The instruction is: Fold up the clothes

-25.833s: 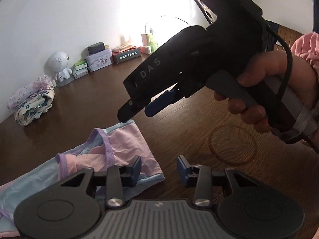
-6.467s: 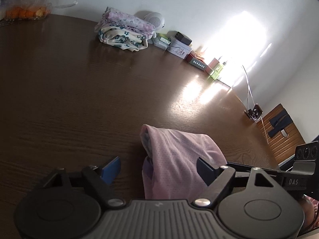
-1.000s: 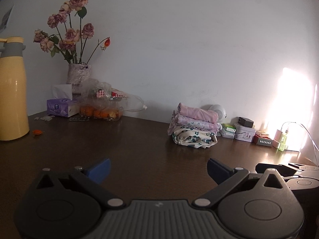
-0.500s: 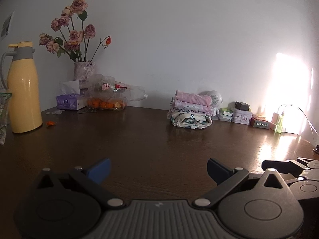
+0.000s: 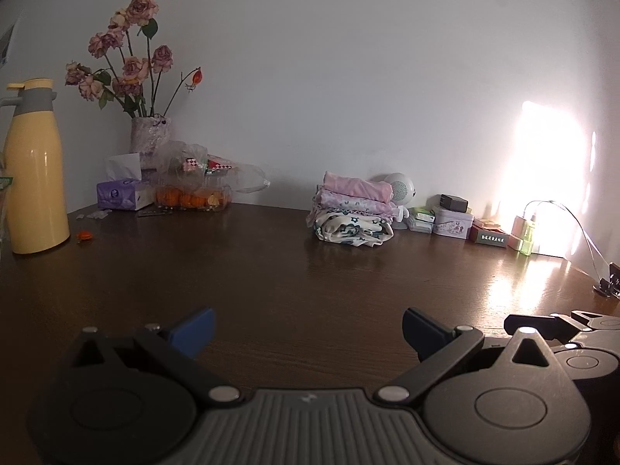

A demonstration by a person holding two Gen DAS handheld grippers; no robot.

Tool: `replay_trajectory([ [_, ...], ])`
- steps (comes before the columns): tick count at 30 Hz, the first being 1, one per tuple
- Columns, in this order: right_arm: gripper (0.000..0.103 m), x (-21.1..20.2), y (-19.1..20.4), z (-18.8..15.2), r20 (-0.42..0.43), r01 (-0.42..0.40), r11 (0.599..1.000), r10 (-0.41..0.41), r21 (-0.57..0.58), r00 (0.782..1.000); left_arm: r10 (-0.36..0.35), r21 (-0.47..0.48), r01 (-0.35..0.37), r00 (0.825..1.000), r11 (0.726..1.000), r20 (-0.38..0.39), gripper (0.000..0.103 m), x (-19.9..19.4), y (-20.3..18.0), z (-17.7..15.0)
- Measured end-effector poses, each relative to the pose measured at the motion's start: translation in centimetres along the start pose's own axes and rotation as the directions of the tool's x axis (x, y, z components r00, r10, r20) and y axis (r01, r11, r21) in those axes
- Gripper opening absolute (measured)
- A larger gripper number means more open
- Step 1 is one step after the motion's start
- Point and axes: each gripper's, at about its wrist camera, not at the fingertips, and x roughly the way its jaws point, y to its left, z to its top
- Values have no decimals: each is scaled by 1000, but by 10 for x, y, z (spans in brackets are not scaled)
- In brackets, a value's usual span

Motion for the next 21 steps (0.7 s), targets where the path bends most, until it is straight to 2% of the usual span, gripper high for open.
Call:
replay_trajectory([
  [6,103,5,-6,0,-13,31,999,-31,17,999,-7,-6,7,1000,1000,6,103,-3,6,4],
  [21,103,6,-8,-1,-12,40,999,-40,22,999,19,-40,-19,1000,999,-8,103,1,19,1],
])
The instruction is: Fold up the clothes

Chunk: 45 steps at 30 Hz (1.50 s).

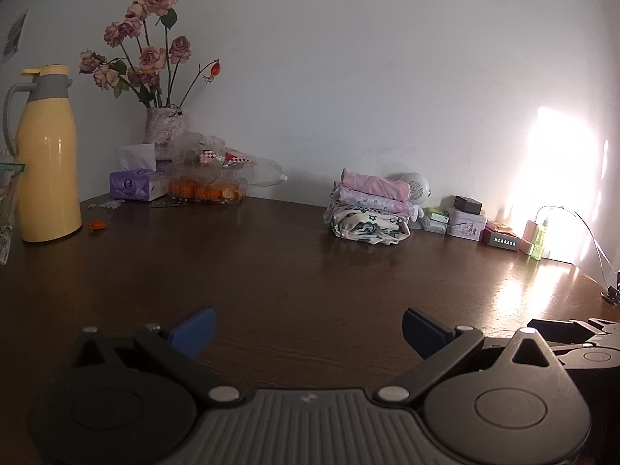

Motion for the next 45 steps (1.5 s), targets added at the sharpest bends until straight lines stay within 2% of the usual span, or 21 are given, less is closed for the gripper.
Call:
replay_trajectory([
  [45,103,2,-1,-2,-18,-27,1000,27,-7,999,4,10,-4,999,1000,-44,103,8,-4,-6],
])
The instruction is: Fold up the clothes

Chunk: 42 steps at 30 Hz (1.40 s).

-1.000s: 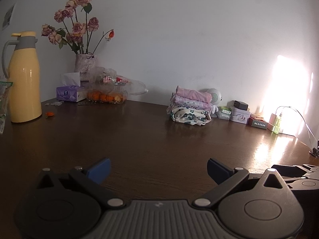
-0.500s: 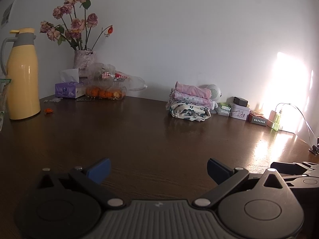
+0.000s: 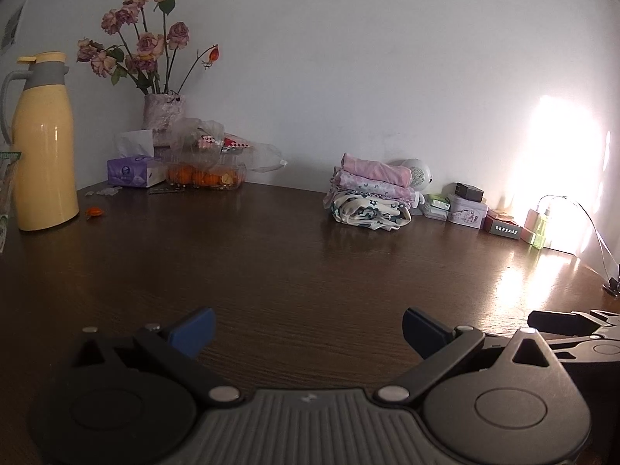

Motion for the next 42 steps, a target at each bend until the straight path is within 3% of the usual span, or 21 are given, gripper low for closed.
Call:
replay_trajectory([
  [42,103,1,-1,0,-8,-7,1000,7,-1,1000,-1,19,1,1000,1000,6,103,0,-3,-3],
])
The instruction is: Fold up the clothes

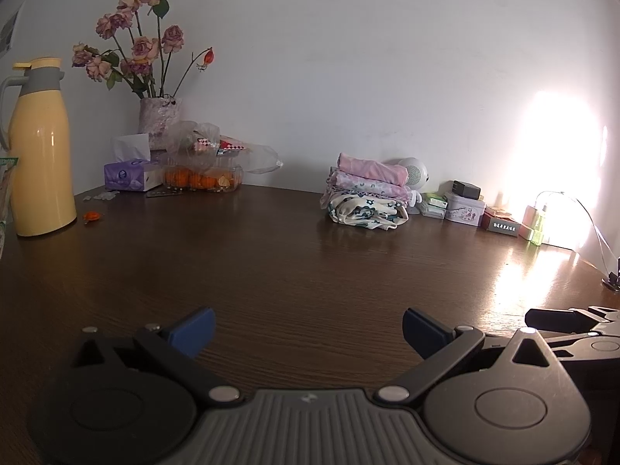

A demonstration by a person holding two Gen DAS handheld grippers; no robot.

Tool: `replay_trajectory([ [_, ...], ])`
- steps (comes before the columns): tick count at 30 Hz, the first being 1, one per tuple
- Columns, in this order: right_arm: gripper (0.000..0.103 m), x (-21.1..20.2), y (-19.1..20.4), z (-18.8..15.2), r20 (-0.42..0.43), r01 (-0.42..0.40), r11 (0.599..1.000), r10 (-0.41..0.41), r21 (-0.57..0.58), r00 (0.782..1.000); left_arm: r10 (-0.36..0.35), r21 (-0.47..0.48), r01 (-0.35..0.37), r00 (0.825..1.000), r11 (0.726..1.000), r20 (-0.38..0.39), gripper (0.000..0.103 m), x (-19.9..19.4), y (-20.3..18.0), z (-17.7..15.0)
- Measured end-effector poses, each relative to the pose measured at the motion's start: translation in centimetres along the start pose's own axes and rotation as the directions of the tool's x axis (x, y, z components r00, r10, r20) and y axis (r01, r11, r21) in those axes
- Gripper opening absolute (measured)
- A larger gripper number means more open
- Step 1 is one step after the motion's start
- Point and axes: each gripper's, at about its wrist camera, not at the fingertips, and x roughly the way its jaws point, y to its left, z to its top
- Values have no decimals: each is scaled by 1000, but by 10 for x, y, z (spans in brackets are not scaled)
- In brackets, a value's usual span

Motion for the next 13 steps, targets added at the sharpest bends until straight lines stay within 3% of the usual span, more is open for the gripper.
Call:
replay_trajectory([
  [13,103,0,0,1,-2,-1,1000,1,1,1000,2,15,-2,1000,1000,4,103,0,-3,-1],
])
